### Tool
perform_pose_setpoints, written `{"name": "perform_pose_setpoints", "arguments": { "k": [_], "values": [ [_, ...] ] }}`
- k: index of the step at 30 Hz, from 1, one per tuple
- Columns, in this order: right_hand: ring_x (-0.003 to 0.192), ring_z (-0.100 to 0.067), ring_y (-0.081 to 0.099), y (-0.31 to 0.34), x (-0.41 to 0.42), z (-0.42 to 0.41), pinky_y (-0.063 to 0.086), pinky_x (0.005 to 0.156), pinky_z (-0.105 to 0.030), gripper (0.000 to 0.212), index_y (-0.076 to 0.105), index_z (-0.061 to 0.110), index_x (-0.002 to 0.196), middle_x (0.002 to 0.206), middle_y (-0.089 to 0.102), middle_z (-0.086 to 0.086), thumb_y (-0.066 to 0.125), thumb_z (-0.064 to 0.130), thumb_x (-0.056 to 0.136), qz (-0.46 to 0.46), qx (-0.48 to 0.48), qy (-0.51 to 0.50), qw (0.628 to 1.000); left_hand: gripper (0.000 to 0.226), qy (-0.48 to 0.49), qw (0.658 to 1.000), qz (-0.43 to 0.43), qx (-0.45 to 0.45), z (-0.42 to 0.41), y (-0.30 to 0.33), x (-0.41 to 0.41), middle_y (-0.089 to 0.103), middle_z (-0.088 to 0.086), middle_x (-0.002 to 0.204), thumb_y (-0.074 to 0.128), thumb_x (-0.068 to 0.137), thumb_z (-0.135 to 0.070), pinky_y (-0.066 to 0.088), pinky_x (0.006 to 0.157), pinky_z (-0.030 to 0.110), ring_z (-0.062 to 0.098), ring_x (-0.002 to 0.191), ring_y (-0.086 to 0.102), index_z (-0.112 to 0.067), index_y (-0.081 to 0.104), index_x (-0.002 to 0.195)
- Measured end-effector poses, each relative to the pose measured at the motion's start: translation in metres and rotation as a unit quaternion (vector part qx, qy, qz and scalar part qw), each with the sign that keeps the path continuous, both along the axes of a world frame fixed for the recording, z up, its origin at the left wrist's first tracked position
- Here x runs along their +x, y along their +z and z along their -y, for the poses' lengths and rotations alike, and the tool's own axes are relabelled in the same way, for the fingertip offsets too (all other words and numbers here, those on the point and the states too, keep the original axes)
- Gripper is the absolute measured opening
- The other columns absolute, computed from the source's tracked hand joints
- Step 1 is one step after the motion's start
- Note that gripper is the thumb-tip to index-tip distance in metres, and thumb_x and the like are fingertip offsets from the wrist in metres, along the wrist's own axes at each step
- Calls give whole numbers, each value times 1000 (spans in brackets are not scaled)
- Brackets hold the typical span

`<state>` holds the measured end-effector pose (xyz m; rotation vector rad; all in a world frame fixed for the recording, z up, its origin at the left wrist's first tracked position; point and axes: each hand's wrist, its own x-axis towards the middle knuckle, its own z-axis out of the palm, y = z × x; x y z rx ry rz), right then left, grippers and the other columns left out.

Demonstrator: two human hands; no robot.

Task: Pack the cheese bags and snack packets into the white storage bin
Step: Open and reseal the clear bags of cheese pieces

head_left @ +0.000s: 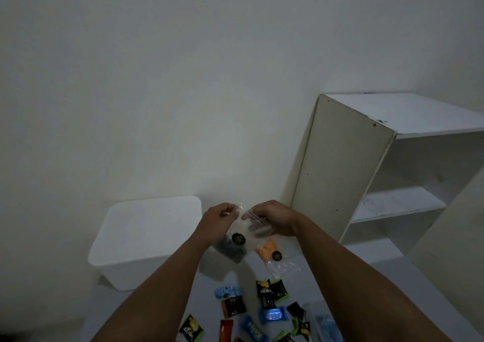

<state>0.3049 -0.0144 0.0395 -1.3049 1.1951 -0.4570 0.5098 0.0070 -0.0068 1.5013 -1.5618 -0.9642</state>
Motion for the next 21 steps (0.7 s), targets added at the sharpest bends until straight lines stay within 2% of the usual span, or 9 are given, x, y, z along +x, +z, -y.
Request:
{"name": "perform_pose_setpoints", "arguments": {
  "k": [2, 4, 6, 7, 9, 14, 17, 21],
  "values": [
    [87, -24, 73, 2, 2, 4, 56, 91, -50, 21, 80, 8, 101, 105, 73, -23, 61, 10, 91, -11, -8, -3, 1000, 13, -8, 999, -34, 2, -1, 3, 2, 76, -2, 90, 66, 95, -25, 54, 83, 27, 11, 84, 70, -16, 75, 92],
    [87, -22, 75, 1, 4, 8, 55, 95, -55, 18, 80, 9, 101, 97, 76, -13, 67, 14, 90, -17, -21, -15, 1000, 17, -5, 997, -79, 11, -3, 5, 3, 75, 2, 77, 66, 96, -17, 57, 77, 29, 13, 73, 72, -12, 74, 81],
    [94, -25, 74, 1, 5, 11, 54, 97, -58, 27, 79, 11, 104, 102, 77, -7, 75, 29, 84, 3, -19, -38, 999, 21, 12, 994, -102, 19, -5, 6, 5, 73, -1, 69, 65, 96, -15, 55, 69, 28, 9, 64, 69, -14, 72, 77],
    [98, -26, 74, 2, 5, 12, 56, 96, -55, 34, 78, 13, 106, 107, 76, -7, 78, 37, 81, 7, -22, -42, 999, 20, 23, 993, -111, 20, -5, 7, 6, 72, -2, 67, 65, 96, -16, 53, 66, 27, 9, 62, 67, -14, 72, 77],
    [100, -26, 74, 5, 7, 12, 60, 88, -45, 39, 78, 14, 105, 109, 74, -8, 83, 42, 78, 2, -43, -28, 999, 18, 38, 991, -128, 22, -6, 10, 7, 71, -1, 66, 65, 96, -16, 51, 63, 26, 9, 60, 64, -12, 72, 79],
    [88, -18, 72, 10, 10, 12, 58, 79, -36, 23, 78, 10, 97, 92, 76, -6, 83, 27, 83, 11, -65, -12, 998, 25, 23, 983, -173, 50, -8, 24, 14, 68, 11, 70, 52, 102, -14, 52, 68, 34, 22, 65, 58, -2, 67, 87],
    [86, -18, 72, 13, 10, 13, 58, 78, -36, 21, 78, 10, 97, 89, 75, -6, 81, 25, 84, -6, -61, 10, 998, 28, -6, 986, -161, 49, -8, 29, 20, 65, 12, 69, 46, 105, -16, 52, 65, 35, 22, 59, 55, -4, 62, 86],
    [86, -17, 72, 15, 14, 14, 58, 83, -38, 22, 78, 8, 97, 92, 75, -9, 81, 25, 84, -19, -78, 23, 996, 26, -28, 989, -137, 38, -9, 30, 24, 66, 10, 69, 50, 104, -17, 55, 63, 36, 21, 58, 57, -7, 60, 82]
  ]
}}
